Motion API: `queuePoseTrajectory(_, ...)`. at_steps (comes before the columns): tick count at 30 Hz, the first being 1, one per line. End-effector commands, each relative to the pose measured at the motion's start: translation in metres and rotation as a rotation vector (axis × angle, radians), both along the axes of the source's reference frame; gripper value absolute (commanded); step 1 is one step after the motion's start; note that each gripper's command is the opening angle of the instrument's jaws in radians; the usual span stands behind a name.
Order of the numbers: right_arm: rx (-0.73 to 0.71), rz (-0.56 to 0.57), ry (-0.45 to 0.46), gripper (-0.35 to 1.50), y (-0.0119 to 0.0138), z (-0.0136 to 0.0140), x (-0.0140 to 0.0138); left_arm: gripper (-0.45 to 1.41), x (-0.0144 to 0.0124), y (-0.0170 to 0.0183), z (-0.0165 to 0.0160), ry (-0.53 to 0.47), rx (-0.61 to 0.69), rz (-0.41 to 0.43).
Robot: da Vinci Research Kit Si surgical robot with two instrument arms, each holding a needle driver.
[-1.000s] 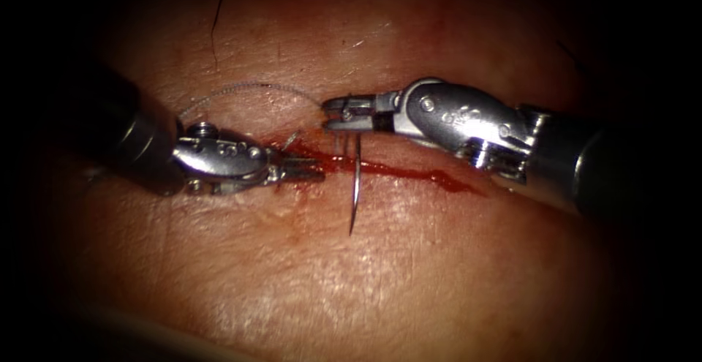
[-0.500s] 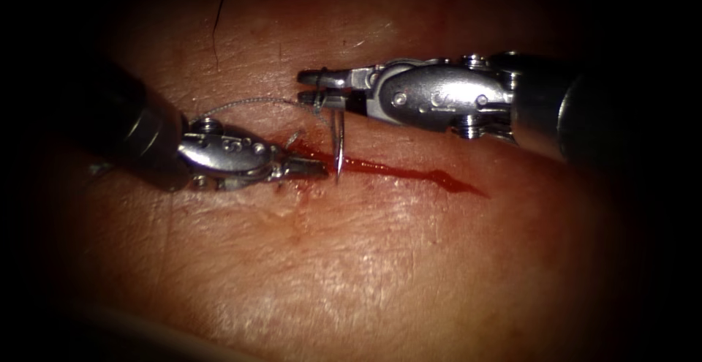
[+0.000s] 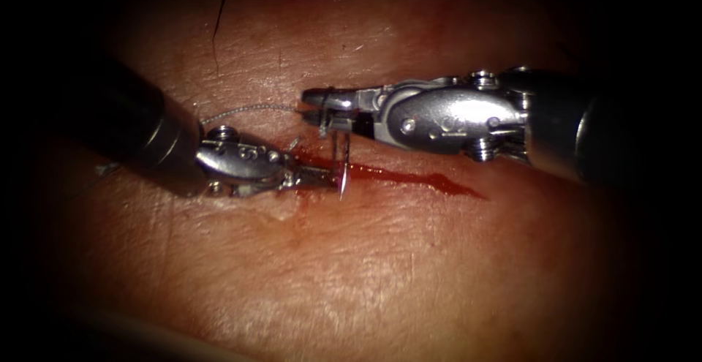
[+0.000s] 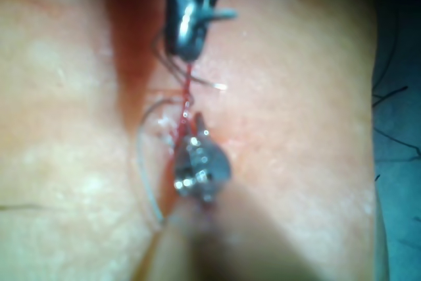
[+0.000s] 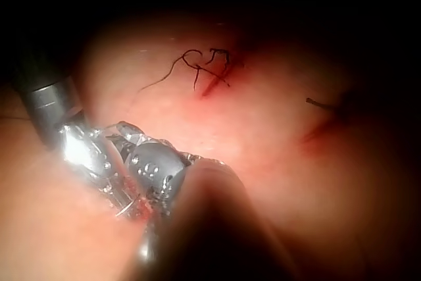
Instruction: Wound Closure
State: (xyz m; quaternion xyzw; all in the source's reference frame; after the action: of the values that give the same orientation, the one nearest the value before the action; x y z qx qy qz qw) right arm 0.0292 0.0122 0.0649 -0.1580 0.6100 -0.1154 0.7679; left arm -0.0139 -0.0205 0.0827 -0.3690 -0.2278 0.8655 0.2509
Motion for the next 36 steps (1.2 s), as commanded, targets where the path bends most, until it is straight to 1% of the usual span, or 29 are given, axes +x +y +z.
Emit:
queuePoseTrajectory(1,-0.004,0.009,-0.005,-0.35,-0.0001,0.0004,0.0004,0.20,-0.0002,-0.0014,0.0010,0.013,0.008,0.003)
queuePoseTrajectory(4,-0.022,0.013,-0.007,-0.35,0.0002,0.0006,0.0004,0.20,-0.0005,-0.0029,0.0021,0.041,0.019,0.023)
queuePoseTrajectory(7,-0.047,0.016,-0.007,-0.35,0.0002,0.0007,0.0006,0.20,-0.0004,-0.0037,0.0028,0.049,0.035,0.032)
queuePoseTrajectory(10,-0.073,0.013,-0.014,-0.35,-0.0002,0.0009,0.0010,0.20,-0.0001,-0.0038,0.0026,0.048,0.036,0.039)
queuePoseTrajectory(14,-0.186,0.006,-0.049,-0.35,-0.0013,0.0016,0.0017,0.17,0.0003,-0.0041,0.0021,0.050,0.042,0.050)
queuePoseTrajectory(16,-0.233,0.012,-0.077,-0.35,-0.0015,0.0019,0.0018,0.15,0.0004,-0.0044,0.0018,0.049,0.043,0.052)
queuePoseTrajectory(18,-0.298,0.022,-0.125,-0.35,-0.0024,0.0022,0.0022,0.14,0.0007,-0.0056,0.0012,0.052,0.045,0.064)
queuePoseTrajectory(23,-0.334,0.014,-0.134,-0.35,-0.0036,0.0026,0.0028,0.15,0.0012,-0.0065,0.0007,0.055,0.048,0.076)
queuePoseTrajectory(24,-0.345,0.013,-0.133,-0.35,-0.0042,0.0027,0.0032,0.15,0.0016,-0.0067,0.0005,0.054,0.052,0.076)
queuePoseTrajectory(26,-0.346,0.014,-0.133,-0.35,-0.0043,0.0027,0.0033,0.15,0.0018,-0.0068,0.0005,0.053,0.052,0.078)
queuePoseTrajectory(28,-0.342,0.028,-0.120,-0.35,-0.0039,0.0020,0.0031,0.15,0.0022,-0.0069,0.0005,0.055,0.056,0.080)
queuePoseTrajectory(29,-0.330,0.032,-0.111,-0.35,-0.0032,0.0006,0.0027,0.15,0.0024,-0.0069,0.0005,0.054,0.056,0.081)
queuePoseTrajectory(30,-0.330,0.032,-0.111,-0.35,-0.0032,0.0006,0.0027,0.15,0.0024,-0.0069,0.0005,0.054,0.056,0.081)
queuePoseTrajectory(32,-0.318,0.038,-0.103,-0.35,-0.0025,-0.0008,0.0023,0.15,0.0025,-0.0068,0.0004,0.053,0.057,0.083)
queuePoseTrajectory(33,-0.305,0.041,-0.097,-0.35,-0.0017,-0.0022,0.0019,0.17,0.0025,-0.0066,0.0003,0.051,0.059,0.084)
queuePoseTrajectory(36,-0.294,0.041,-0.090,-0.35,-0.0013,-0.0037,0.0010,0.20,0.0027,-0.0054,-0.0006,0.055,0.057,0.078)
